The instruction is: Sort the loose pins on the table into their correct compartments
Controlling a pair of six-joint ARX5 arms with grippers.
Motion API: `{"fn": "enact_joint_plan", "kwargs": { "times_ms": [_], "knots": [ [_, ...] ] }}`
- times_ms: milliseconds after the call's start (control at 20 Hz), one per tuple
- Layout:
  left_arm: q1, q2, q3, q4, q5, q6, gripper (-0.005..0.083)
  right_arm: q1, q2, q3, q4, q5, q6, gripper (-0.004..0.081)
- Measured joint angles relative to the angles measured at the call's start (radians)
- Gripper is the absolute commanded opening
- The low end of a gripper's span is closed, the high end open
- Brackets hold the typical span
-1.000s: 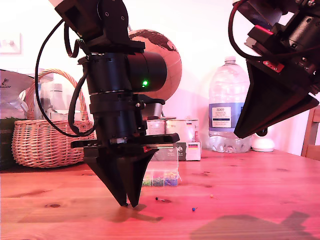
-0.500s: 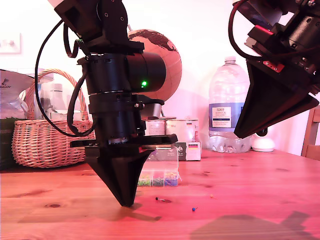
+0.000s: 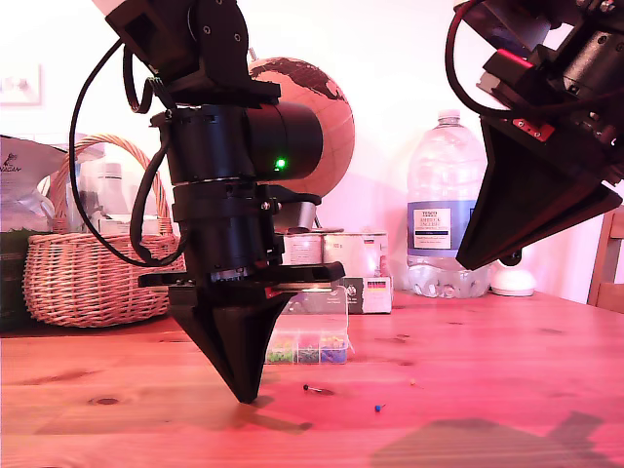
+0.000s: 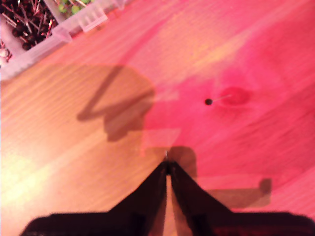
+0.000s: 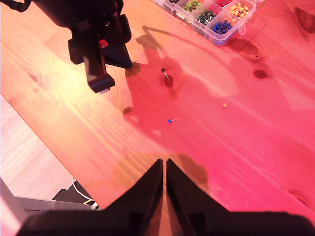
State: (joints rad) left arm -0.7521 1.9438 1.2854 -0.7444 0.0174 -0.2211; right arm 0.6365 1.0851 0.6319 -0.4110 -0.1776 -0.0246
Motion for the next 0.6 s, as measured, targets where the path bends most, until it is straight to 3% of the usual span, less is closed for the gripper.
{"fn": "enact_joint_plan", "kwargs": {
  "times_ms": [300,600],
  "knots": [
    [0.0,0.03,0.093,-0.123,0.004,0.074,-0.002,0.0,0.0,0.0,0.0,0.0,0.0,-0.0013],
    [0.013,0.021,0.122,-0.139,0.051,0.095,-0.002,0.0,0.0,0.0,0.0,0.0,0.0,-0.0013]
  ]
}}
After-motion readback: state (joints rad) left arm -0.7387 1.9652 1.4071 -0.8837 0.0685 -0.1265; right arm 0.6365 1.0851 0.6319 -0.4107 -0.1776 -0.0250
